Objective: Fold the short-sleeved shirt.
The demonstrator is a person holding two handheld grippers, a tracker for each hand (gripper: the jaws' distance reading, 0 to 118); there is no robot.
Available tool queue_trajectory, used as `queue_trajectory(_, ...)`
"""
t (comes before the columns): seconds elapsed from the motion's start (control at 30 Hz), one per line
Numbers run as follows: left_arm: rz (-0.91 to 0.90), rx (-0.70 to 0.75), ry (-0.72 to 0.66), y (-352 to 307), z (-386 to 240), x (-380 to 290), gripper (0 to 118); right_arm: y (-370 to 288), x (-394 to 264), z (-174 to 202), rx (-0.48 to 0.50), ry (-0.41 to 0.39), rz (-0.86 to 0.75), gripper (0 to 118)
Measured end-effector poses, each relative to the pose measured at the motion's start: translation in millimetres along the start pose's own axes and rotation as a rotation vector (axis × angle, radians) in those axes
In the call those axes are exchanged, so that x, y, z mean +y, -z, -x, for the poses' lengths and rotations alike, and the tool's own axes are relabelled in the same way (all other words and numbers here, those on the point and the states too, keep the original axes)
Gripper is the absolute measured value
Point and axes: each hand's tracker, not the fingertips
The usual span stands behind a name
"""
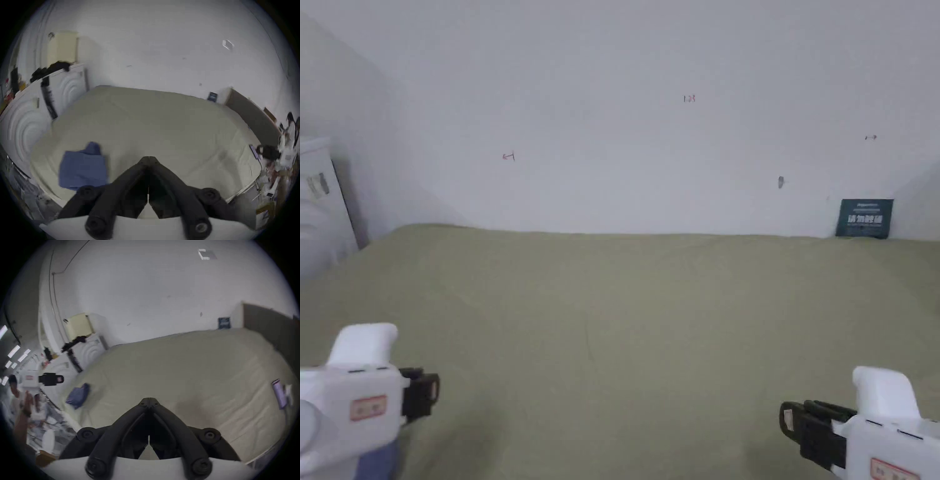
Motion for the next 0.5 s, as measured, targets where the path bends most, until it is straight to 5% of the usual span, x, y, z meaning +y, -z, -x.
queue_trajectory(0.17,-0.210,-0.015,0.080,-6.6,-113.6,-36.6,0,-24.1,-17.1,11.8,-0.259,-0.127,-0.098,1)
queue_trajectory(0.3,-0.275,0.014,0.083,-19.0,-170.2,-54.8,0,-39.9,-45.6,17.0,-0.355,-0.163,-0.167,1)
queue_trajectory(0.4,-0.336,0.133,0.240,-22.7,-202.5,-67.3,0,-47.7,-61.3,15.7,-0.427,-0.180,-0.205,1)
queue_trajectory(0.5,-0.322,0.047,0.123,-23.1,-201.4,-76.0,0,-51.4,-68.9,12.8,-0.457,-0.166,-0.218,1)
